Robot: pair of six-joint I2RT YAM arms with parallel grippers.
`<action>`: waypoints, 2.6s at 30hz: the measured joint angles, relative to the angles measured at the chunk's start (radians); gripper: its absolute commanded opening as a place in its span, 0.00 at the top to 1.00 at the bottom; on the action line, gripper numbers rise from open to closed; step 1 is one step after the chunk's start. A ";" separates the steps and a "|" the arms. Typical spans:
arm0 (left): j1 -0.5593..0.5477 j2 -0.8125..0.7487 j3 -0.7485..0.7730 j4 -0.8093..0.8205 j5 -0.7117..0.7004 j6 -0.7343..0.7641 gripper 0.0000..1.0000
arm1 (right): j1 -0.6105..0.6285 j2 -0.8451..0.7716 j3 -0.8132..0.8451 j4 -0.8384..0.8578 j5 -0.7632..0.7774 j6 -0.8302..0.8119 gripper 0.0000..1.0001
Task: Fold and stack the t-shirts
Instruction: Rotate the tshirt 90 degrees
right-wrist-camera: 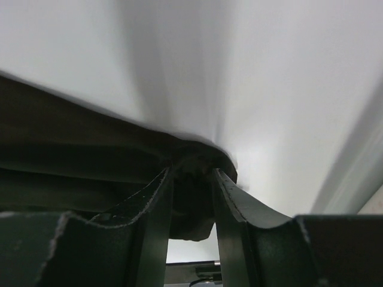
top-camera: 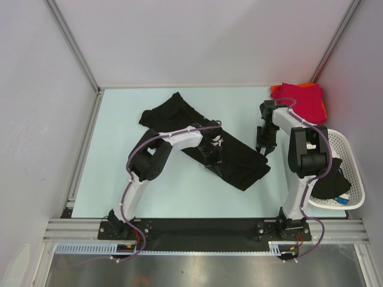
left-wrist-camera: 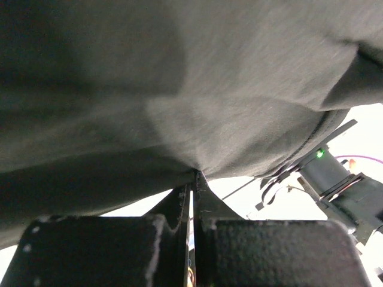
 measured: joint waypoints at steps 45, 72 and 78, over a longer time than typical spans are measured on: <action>0.218 -0.745 -0.318 -0.238 -0.439 0.085 0.00 | 0.122 0.016 0.195 0.095 -0.169 0.002 0.62; 0.740 -0.001 0.426 -0.182 -0.388 0.200 0.05 | 0.206 0.430 0.714 0.051 -0.239 -0.016 0.67; 0.774 0.039 0.385 -0.201 -0.372 0.202 0.07 | 0.214 0.447 0.746 -0.003 -0.254 -0.029 0.67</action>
